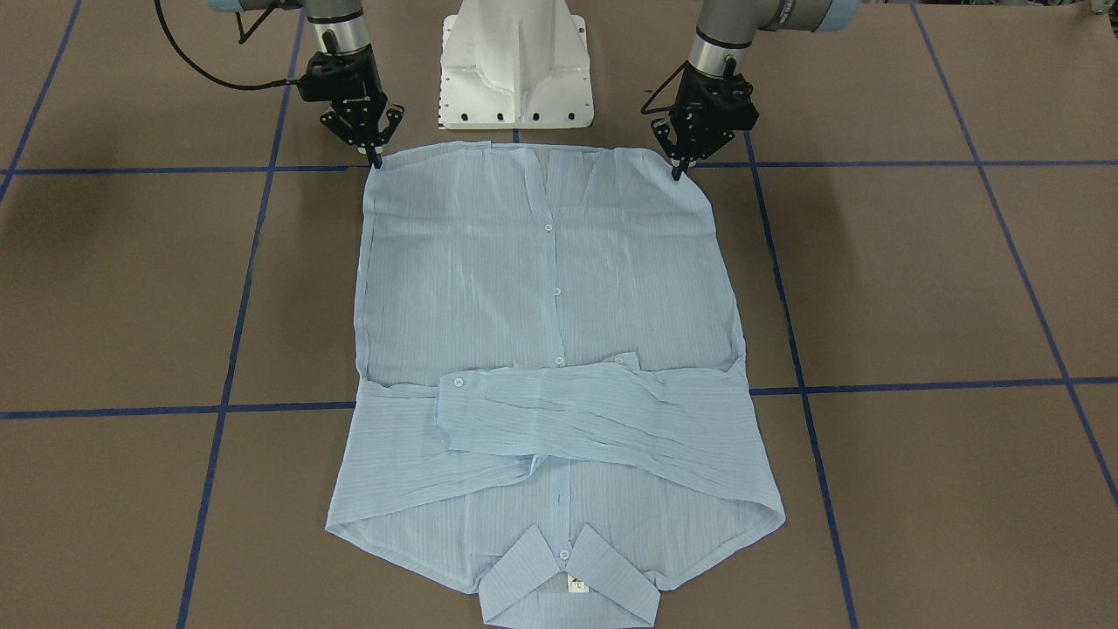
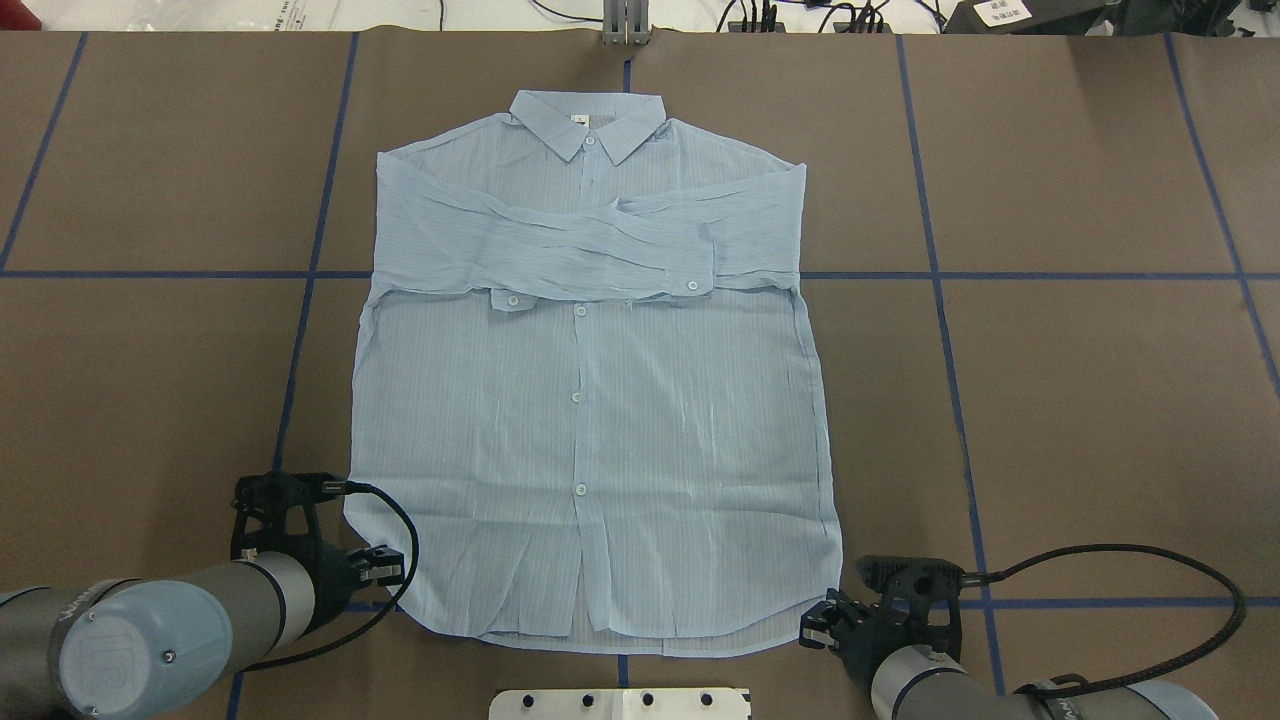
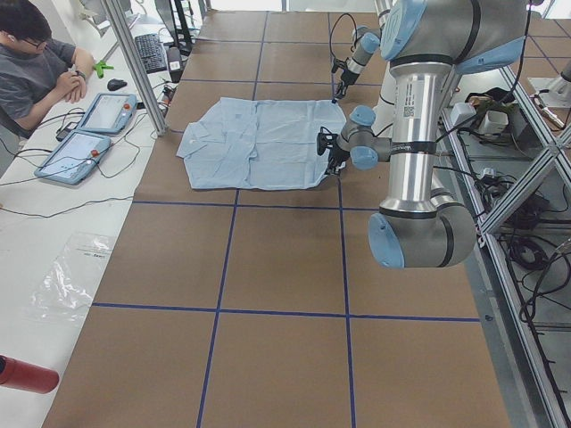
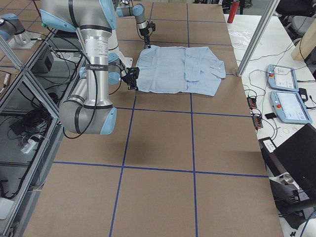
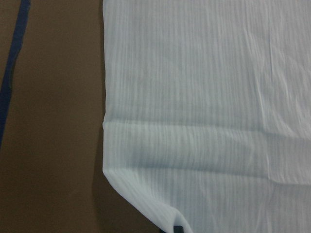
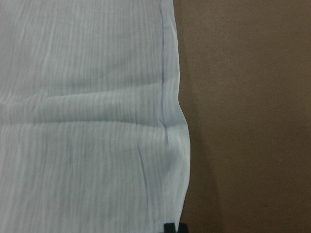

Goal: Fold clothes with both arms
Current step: 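Lift the hem with both grippers and fold it toward the collar, then lay the hem down near the collar and open both grippers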

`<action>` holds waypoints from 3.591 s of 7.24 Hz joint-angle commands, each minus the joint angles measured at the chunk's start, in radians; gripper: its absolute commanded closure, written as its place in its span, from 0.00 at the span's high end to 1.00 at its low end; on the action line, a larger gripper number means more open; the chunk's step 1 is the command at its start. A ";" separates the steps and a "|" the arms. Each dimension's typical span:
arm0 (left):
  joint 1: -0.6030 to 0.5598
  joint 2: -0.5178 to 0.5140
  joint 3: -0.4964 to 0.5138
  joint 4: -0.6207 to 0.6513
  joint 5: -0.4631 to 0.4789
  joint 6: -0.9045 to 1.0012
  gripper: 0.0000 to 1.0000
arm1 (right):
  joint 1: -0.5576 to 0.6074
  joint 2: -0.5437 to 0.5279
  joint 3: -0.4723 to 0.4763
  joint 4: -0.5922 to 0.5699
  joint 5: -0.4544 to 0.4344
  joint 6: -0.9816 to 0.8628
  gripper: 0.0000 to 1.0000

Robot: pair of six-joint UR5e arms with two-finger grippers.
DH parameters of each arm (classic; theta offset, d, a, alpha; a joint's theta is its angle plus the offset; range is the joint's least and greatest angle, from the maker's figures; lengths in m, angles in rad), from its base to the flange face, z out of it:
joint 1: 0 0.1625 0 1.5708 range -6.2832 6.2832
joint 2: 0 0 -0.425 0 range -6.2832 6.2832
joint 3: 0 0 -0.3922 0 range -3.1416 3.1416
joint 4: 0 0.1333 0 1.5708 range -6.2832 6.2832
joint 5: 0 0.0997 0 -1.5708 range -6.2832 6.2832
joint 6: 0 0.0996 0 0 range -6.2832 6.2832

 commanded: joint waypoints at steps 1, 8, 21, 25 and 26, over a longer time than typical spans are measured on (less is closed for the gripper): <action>-0.012 0.038 -0.161 0.043 -0.028 0.040 0.00 | 0.019 -0.046 0.183 -0.104 0.011 0.000 0.00; -0.185 -0.093 -0.360 0.404 -0.322 0.182 0.00 | 0.239 0.221 0.512 -0.711 0.319 -0.046 0.00; -0.577 -0.465 0.664 -0.147 -0.196 0.380 0.00 | 0.735 0.589 -0.592 -0.010 0.315 -0.379 0.15; -0.592 -0.361 0.470 -0.187 -0.345 0.574 1.00 | 0.766 0.548 -0.479 -0.022 0.449 -0.442 1.00; -0.584 -0.309 0.400 -0.188 -0.354 0.542 1.00 | 0.766 0.493 -0.409 -0.024 0.454 -0.460 1.00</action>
